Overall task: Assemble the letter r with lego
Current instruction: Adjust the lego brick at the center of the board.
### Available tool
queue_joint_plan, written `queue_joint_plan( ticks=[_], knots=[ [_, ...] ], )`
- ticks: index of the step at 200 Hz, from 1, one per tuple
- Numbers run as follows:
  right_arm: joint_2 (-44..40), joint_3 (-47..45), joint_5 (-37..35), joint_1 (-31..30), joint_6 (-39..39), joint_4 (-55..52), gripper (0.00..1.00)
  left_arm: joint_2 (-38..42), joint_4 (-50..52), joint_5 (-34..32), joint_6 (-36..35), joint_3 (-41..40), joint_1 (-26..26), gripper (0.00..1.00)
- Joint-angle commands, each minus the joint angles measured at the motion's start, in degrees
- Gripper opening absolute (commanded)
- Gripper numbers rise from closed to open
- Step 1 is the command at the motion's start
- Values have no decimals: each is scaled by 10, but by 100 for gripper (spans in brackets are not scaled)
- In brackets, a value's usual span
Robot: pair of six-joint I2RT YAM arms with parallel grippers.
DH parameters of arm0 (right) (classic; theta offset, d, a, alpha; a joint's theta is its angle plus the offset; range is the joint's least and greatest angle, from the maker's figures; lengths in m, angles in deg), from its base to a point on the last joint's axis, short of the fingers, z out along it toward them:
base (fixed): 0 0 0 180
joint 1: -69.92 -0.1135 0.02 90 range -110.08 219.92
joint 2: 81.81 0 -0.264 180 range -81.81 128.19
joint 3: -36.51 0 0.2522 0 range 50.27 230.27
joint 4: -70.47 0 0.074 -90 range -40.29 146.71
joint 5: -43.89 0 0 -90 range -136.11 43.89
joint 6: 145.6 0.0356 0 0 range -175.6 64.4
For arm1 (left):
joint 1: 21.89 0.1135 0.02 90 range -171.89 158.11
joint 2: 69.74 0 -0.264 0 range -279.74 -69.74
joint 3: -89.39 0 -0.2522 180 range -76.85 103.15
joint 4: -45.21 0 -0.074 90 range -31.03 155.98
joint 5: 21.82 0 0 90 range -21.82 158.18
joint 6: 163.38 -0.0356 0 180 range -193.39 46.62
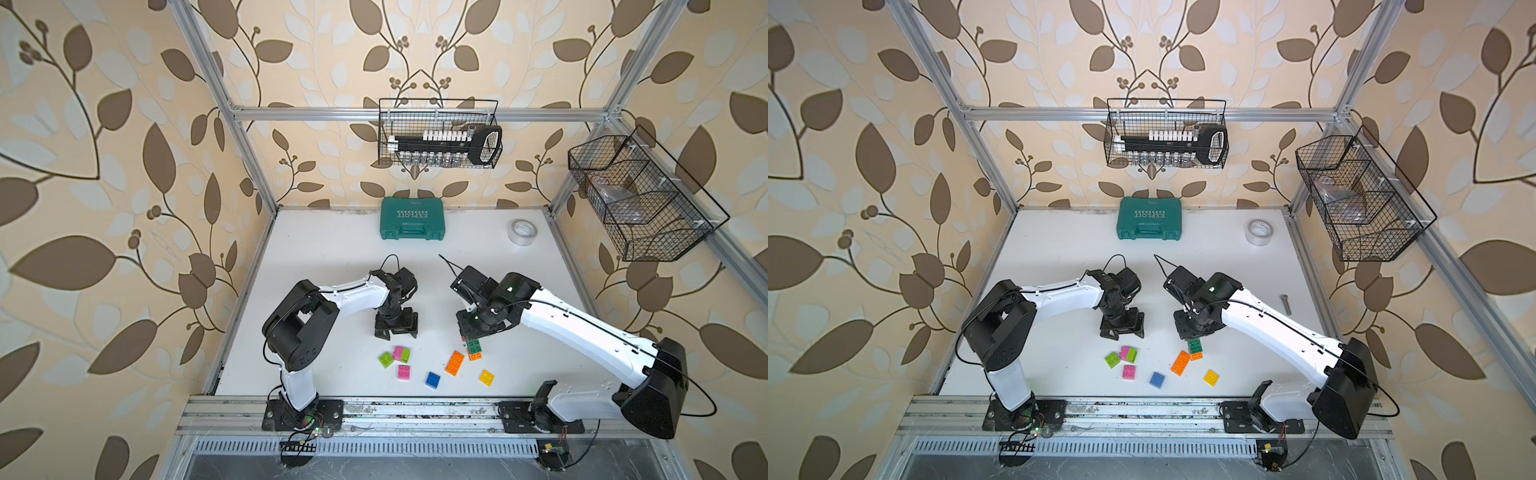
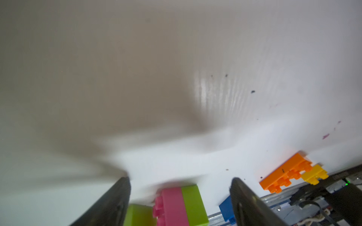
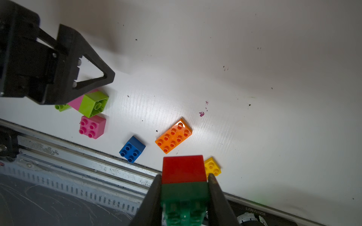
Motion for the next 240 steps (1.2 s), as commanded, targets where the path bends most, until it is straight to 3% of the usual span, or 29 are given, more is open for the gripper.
queue_joint_plan(
  ticks=[1, 34, 72, 97, 121, 166, 240],
  knots=[
    [-9, -6, 7, 2, -6, -3, 0, 72, 16, -59, 7, 16, 1, 90],
    [-13, -4, 4, 2, -6, -6, 0, 144, 65, -81, 56, 26, 0, 94],
    [-21, -4, 2, 2, -13, -6, 0, 259, 41, -61, 263, -61, -43, 93],
    [-29, -3, -1, 6, -21, -13, 0, 289, 37, -59, 376, -80, -71, 92],
    [-48, -3, -3, 13, -29, -22, 0, 269, 28, -35, 423, -77, -72, 90],
    [-106, -28, 16, 45, -46, -26, 0, 156, 1, 22, 463, -62, -73, 85],
    [-141, -74, 66, 96, -86, -12, 0, 107, -2, 4, 499, -67, -75, 77]
  ],
)
